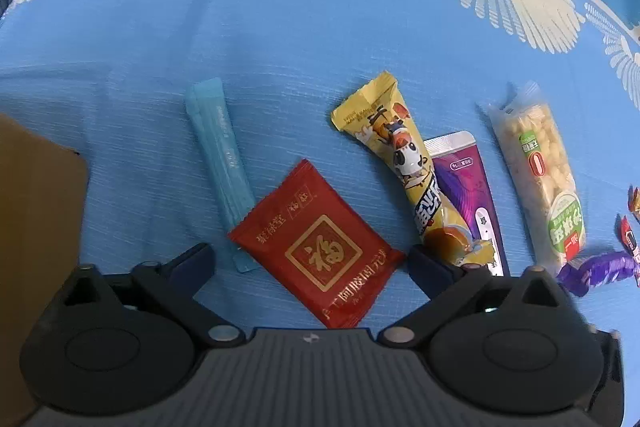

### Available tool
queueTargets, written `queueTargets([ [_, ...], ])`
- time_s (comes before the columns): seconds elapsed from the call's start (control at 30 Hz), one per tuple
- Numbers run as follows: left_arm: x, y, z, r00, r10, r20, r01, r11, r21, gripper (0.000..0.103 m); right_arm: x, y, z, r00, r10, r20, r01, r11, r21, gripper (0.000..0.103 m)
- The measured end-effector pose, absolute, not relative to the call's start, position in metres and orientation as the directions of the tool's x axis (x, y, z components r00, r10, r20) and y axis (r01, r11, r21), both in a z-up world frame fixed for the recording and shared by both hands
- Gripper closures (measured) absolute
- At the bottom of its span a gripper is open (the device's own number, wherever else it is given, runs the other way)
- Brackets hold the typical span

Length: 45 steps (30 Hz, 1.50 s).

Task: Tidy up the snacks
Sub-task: 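Grasp the red lucky-character packet with left tool while right tool grasps the purple tube snack, then carry both snacks over the box and open both tools to release them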

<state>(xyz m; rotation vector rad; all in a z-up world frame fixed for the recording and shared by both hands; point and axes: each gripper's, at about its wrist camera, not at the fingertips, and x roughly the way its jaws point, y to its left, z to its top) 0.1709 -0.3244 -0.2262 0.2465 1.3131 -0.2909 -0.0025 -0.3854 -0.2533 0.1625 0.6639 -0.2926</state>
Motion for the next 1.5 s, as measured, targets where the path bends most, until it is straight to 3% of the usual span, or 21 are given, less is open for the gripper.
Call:
queueTargets([
  [0.03, 0.168, -0.323, -0.222, 0.244, -0.071, -0.967, 0.344, 0.939, 0.018, 0.020, -0.004, -0.382, -0.251, 0.759, -0.206, -0.618, 0.297, 0.954, 0.047, 0.039],
  [0.07, 0.165, -0.321, -0.217, 0.252, -0.086, -0.964, 0.347, 0.938, 0.007, 0.038, -0.007, -0.377, -0.249, 0.763, -0.189, -0.618, 0.274, 0.961, 0.045, 0.066],
  [0.13, 0.162, -0.317, -0.210, 0.245, -0.114, -0.963, 0.357, 0.934, -0.020, 0.052, -0.010, -0.372, -0.245, 0.748, -0.194, -0.635, 0.280, 0.959, 0.038, 0.070],
  [0.23, 0.152, -0.300, -0.207, 0.197, -0.143, -0.970, 0.341, 0.938, -0.069, 0.057, -0.021, -0.368, -0.238, 0.712, -0.177, -0.680, 0.316, 0.945, 0.086, 0.074],
  [0.27, 0.146, -0.293, -0.206, 0.192, -0.149, -0.970, 0.354, 0.932, -0.073, 0.067, -0.027, -0.366, -0.235, 0.699, -0.169, -0.695, 0.337, 0.935, 0.111, 0.074],
  [0.3, 0.138, -0.286, -0.205, 0.184, -0.152, -0.971, 0.368, 0.927, -0.075, 0.089, -0.034, -0.365, -0.232, 0.688, -0.163, -0.707, 0.356, 0.925, 0.133, 0.075],
  [0.33, 0.133, -0.278, -0.205, 0.164, -0.157, -0.974, 0.378, 0.922, -0.085, 0.103, -0.041, -0.364, -0.229, 0.678, -0.159, -0.718, 0.379, 0.912, 0.156, 0.076],
  [0.5, 0.108, -0.246, -0.206, 0.089, -0.169, -0.982, 0.403, 0.907, -0.120, 0.103, -0.084, -0.360, -0.224, 0.617, -0.218, -0.757, 0.500, 0.851, 0.162, 0.075],
  [0.53, 0.107, -0.241, -0.204, 0.088, -0.176, -0.980, 0.394, 0.910, -0.128, 0.097, -0.088, -0.358, -0.224, 0.614, -0.220, -0.758, 0.511, 0.843, 0.169, 0.075],
  [0.6, 0.113, -0.237, -0.200, 0.093, -0.182, -0.979, 0.362, 0.922, -0.137, 0.074, -0.093, -0.355, -0.226, 0.608, -0.225, -0.761, 0.525, 0.833, 0.173, 0.074],
  [0.67, 0.119, -0.237, -0.192, 0.141, -0.175, -0.974, 0.339, 0.933, -0.119, 0.021, -0.092, -0.354, -0.225, 0.599, -0.237, -0.765, 0.528, 0.835, 0.154, 0.072],
  [0.73, 0.128, -0.242, -0.186, 0.220, -0.132, -0.967, 0.321, 0.946, -0.056, 0.002, -0.086, -0.356, -0.225, 0.593, -0.243, -0.768, 0.527, 0.838, 0.142, 0.065],
  [0.8, 0.138, -0.249, -0.186, 0.260, -0.106, -0.960, 0.325, 0.945, -0.017, 0.002, -0.077, -0.359, -0.227, 0.586, -0.241, -0.773, 0.523, 0.842, 0.134, 0.040],
  [0.87, 0.154, -0.257, -0.197, 0.216, -0.092, -0.972, 0.335, 0.942, -0.015, 0.002, -0.066, -0.365, -0.233, 0.576, -0.249, -0.779, 0.517, 0.849, 0.111, 0.030],
  [0.9, 0.159, -0.260, -0.203, 0.199, -0.090, -0.976, 0.336, 0.942, -0.018, 0.009, -0.060, -0.366, -0.235, 0.573, -0.262, -0.776, 0.512, 0.855, 0.089, 0.029],
  [0.93, 0.161, -0.259, -0.205, 0.193, -0.083, -0.978, 0.339, 0.941, -0.013, 0.025, -0.057, -0.366, -0.236, 0.577, -0.269, -0.771, 0.501, 0.862, 0.074, 0.030],
  [0.97, 0.161, -0.261, -0.204, 0.212, -0.066, -0.975, 0.341, 0.940, 0.010, 0.036, -0.054, -0.366, -0.236, 0.583, -0.270, -0.766, 0.489, 0.870, 0.065, 0.039],
  [1.0, 0.159, -0.261, -0.199, 0.233, -0.082, -0.969, 0.352, 0.936, 0.005, 0.051, -0.052, -0.365, -0.234, 0.590, -0.272, -0.760, 0.481, 0.874, 0.061, 0.063],
  [1.03, 0.156, -0.261, -0.193, 0.240, -0.098, -0.966, 0.375, 0.927, -0.001, 0.057, -0.051, -0.364, -0.232, 0.588, -0.278, -0.760, 0.480, 0.876, 0.051, 0.073],
  [1.13, 0.143, -0.254, -0.177, 0.237, -0.135, -0.962, 0.401, 0.916, -0.030, 0.057, -0.056, -0.358, -0.226, 0.586, -0.255, -0.769, 0.478, 0.875, 0.073, 0.085],
  [1.5, 0.029, -0.178, -0.078, 0.291, -0.311, -0.905, 0.543, 0.832, -0.112, 0.057, -0.136, -0.301, -0.120, 0.736, -0.224, -0.639, 0.488, 0.829, 0.272, 0.086],
])
